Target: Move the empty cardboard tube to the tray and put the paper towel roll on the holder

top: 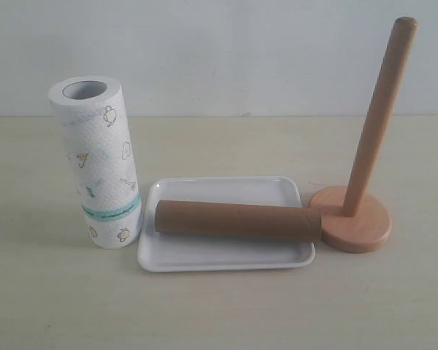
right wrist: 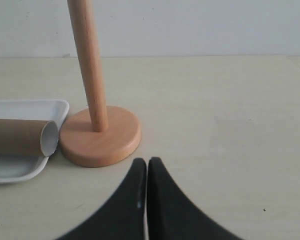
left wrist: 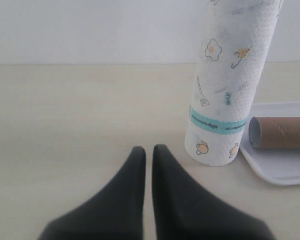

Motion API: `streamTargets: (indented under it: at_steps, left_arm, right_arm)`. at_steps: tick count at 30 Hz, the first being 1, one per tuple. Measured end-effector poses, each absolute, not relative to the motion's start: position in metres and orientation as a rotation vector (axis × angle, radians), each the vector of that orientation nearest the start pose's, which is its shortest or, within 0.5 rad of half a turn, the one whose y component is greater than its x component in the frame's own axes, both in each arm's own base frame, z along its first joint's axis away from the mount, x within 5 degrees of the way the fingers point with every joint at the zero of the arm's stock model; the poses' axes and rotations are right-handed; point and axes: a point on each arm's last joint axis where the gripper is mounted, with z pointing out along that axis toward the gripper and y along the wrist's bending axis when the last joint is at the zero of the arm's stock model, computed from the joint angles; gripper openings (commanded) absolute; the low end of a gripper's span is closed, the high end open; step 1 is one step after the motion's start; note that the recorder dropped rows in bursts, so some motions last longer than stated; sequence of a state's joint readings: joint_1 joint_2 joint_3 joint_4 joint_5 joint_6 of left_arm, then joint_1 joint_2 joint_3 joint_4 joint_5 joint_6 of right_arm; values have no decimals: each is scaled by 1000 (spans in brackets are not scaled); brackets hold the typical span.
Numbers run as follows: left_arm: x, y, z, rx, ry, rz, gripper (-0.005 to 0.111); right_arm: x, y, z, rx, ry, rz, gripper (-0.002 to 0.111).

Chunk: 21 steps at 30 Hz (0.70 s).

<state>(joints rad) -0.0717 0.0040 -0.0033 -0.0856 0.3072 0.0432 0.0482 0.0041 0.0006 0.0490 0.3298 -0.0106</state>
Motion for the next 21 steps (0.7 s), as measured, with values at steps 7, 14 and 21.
streamTargets:
  at_steps: [7, 14, 21]
  left_arm:
    - [54, -6, 186, 48, 1791, -102, 4]
    - [54, -6, 187, 65, 1784, -88, 4]
    - [56, -5, 197, 83, 1666, -57, 4]
  right_arm:
    - [54, 4, 183, -21, 1818, 75, 0]
    - [54, 4, 183, -19, 1818, 77, 0]
    - [54, 4, 183, -19, 1818, 77, 0]
